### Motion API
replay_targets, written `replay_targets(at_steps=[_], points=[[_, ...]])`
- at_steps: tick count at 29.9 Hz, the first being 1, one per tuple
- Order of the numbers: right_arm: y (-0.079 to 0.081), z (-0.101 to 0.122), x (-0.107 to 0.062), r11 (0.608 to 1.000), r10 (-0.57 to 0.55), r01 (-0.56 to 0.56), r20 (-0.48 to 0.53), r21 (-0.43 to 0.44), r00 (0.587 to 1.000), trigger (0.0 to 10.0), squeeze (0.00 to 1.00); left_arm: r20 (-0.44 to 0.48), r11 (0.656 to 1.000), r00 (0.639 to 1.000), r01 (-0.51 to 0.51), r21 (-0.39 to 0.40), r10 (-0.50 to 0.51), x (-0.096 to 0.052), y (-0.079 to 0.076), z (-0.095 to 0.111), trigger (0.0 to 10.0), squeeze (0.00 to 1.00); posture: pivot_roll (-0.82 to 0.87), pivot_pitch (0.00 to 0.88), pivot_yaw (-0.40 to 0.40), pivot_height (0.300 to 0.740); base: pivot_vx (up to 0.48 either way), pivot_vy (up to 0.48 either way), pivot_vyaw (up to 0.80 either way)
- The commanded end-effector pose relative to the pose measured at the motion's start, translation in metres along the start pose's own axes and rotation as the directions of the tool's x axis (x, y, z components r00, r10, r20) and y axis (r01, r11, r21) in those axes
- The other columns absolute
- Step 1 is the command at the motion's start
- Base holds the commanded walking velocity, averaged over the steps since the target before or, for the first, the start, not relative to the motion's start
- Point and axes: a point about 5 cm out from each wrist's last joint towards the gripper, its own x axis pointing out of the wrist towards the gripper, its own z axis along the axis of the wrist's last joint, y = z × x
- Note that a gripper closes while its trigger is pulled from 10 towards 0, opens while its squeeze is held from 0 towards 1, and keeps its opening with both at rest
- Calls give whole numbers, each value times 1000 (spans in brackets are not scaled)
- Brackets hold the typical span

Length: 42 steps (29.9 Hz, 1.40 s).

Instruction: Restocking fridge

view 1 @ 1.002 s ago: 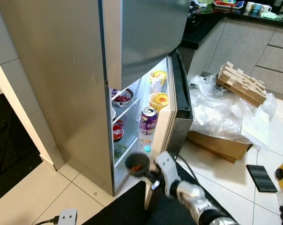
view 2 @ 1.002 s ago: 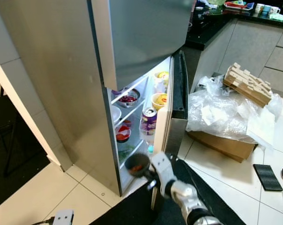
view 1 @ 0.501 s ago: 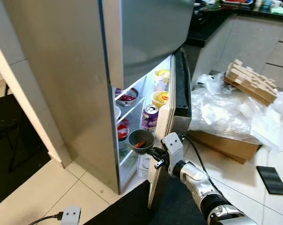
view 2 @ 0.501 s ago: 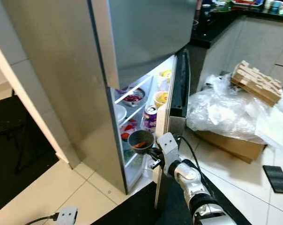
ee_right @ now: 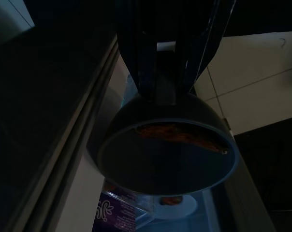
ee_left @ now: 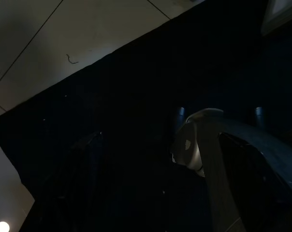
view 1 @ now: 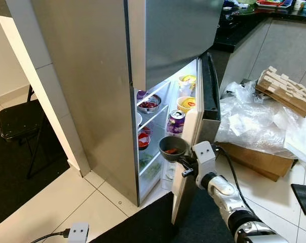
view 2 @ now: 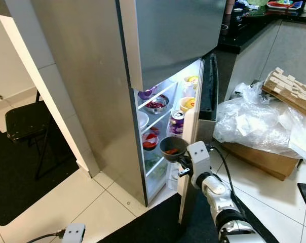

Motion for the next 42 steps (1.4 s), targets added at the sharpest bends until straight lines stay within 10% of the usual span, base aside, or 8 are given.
replay_targets(at_steps=[1, 16, 29, 42], points=[[-30, 18, -5, 985, -170, 167, 90, 43, 981, 10000, 0, -18, 1000, 1000, 13, 10, -12, 1, -4, -2, 10000, 0, -70, 0, -8, 740, 0, 0, 0], [-58, 9, -23, 943, -332, 331, 56, 24, 942, 10000, 0, -25, 1000, 999, 24, 14, -23, 1, -7, -4, 10000, 0, -80, 0, -7, 740, 0, 0, 0], [-102, -1, -57, 828, -561, 561, 10, -2, 828, 10000, 0, -23, 999, 999, 36, 31, -36, 2, -7, 0, 10000, 0, -91, 0, 6, 740, 0, 0, 0], [-55, -21, -38, 935, -351, 352, -45, 46, 935, 10000, 0, -19, 998, 999, 51, 25, -51, 3, -11, 3, 10000, 0, -97, 0, 7, 740, 0, 0, 0]])
